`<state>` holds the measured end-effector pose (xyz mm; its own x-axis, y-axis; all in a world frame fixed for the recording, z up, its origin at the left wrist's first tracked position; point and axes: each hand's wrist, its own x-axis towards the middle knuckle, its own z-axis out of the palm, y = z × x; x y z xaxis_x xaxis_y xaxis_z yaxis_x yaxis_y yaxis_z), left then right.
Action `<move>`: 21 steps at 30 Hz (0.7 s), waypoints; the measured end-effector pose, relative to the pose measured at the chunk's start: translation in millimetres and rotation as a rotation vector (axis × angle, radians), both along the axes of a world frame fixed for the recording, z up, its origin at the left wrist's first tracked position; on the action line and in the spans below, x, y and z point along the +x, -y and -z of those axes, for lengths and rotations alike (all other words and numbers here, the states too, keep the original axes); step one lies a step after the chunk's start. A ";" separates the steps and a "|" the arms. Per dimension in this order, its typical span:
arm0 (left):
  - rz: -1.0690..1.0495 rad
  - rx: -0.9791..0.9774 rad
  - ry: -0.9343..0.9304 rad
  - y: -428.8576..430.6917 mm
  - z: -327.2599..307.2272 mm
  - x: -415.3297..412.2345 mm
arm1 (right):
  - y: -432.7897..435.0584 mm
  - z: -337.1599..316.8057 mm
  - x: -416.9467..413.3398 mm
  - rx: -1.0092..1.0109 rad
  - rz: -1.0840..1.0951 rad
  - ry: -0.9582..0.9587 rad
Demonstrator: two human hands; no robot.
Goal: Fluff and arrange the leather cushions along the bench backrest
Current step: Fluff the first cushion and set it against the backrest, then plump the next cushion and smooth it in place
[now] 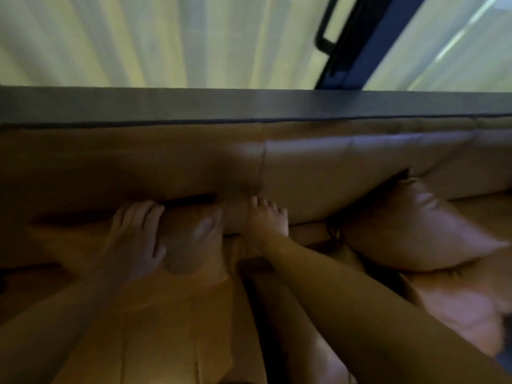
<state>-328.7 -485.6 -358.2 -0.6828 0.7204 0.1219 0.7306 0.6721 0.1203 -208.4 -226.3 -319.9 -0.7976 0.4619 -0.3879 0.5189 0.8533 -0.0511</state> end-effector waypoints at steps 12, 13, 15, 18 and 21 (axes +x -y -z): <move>0.484 -0.506 0.569 -258.3 113.3 199.9 | -163.4 161.2 166.3 -0.189 0.011 0.577; 0.392 -0.599 0.681 -276.5 123.0 209.9 | -175.5 174.9 176.8 -0.228 -0.027 0.592; 0.211 -0.719 0.851 -307.2 146.1 225.0 | -196.2 197.6 190.7 -0.320 -0.006 0.598; 0.069 -0.811 0.883 -327.9 185.0 230.6 | -208.0 224.1 192.6 -0.371 0.030 0.599; 0.036 -0.836 0.894 -328.9 212.6 212.5 | -203.3 244.9 180.1 -0.399 0.059 0.566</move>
<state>-116.2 -156.8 -570.8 -0.2670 0.3724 -0.8888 0.6320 0.7639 0.1302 -28.3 -23.0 -564.7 -0.4004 0.2337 -0.8860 0.6036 0.7948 -0.0631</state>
